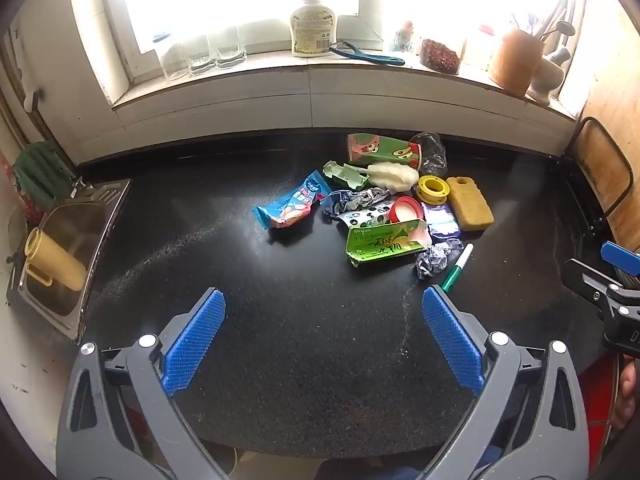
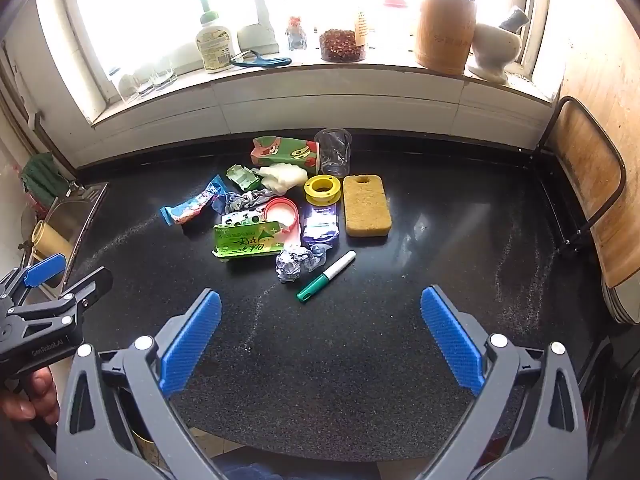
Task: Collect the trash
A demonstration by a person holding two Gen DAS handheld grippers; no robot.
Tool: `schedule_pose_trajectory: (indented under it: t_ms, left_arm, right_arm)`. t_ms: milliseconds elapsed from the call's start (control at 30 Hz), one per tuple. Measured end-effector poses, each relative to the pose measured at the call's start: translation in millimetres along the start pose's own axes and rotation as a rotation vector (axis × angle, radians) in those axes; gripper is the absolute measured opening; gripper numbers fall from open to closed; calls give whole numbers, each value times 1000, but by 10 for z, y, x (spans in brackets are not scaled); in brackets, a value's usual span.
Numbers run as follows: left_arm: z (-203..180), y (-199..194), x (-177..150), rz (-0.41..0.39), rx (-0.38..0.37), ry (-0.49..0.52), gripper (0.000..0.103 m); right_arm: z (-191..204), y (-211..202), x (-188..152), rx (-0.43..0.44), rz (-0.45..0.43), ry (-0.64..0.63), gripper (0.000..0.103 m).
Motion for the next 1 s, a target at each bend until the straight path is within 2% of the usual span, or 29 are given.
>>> schedule_pose_trajectory:
  t_ms: [1000]
  left_arm:
    - [27, 82, -23, 14, -3, 0, 96]
  right_arm:
    - [-7, -2, -12, 2, 2, 1, 97]
Point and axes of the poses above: each gripper's, at about its wrist camera, not at the fingertips, and y roughly the way its jaws point, z to its left, x to its top, the point moved 1 cm from there along y, roughly the way its jaws point, and after that the axes turned 9 degrees about -y, right-handed, at the moved point
